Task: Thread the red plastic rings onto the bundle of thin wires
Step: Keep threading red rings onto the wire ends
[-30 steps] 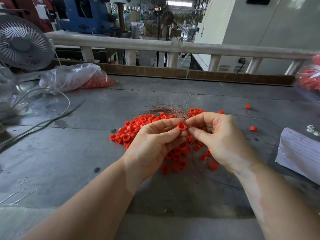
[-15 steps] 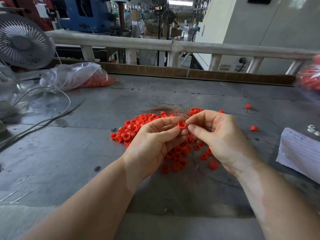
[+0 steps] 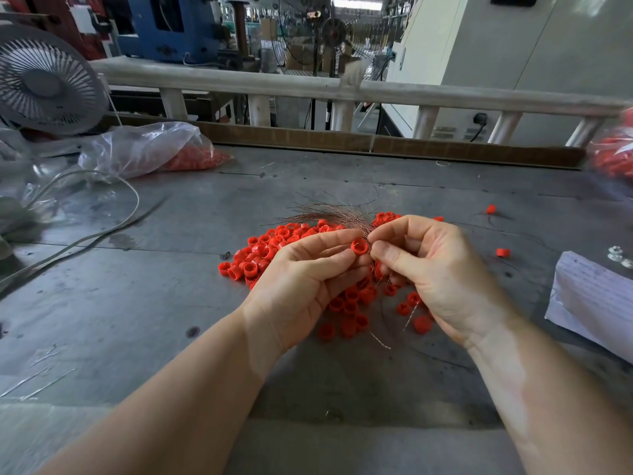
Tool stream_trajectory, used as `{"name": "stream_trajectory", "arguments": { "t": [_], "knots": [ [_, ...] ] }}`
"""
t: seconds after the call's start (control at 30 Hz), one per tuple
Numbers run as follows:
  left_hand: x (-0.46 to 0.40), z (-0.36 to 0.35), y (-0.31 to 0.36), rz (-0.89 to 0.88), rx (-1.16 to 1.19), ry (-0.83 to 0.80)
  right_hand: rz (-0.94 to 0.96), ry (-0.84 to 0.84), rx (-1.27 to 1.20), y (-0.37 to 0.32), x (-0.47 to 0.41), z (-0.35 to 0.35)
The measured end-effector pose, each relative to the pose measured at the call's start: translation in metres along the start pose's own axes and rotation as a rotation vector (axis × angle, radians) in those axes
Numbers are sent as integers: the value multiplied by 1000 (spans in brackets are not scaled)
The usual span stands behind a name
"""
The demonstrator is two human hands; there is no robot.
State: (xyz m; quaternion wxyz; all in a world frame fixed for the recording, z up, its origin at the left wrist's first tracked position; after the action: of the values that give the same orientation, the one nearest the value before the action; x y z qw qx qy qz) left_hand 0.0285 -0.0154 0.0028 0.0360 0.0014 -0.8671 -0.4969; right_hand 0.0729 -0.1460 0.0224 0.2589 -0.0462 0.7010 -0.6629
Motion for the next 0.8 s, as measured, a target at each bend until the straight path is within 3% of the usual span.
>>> {"name": "stream_trajectory", "arguments": {
  "t": [0.8],
  "knots": [
    [2, 0, 3, 22, -21, 39, 122, 12, 177, 2, -1, 0]
  ]
}}
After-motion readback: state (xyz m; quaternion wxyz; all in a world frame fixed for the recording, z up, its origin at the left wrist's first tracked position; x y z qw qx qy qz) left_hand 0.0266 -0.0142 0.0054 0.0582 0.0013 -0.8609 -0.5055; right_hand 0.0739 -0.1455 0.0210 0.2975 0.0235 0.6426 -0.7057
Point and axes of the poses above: each hand's wrist, its own x-axis away from the middle knuckle, its own z-axis out of the back of the hand, y = z × x, the point moved 3 cm from there along -x, towards the middle knuckle, and after that the axes turned 6 degrees about -x, right-handed, at the moved point
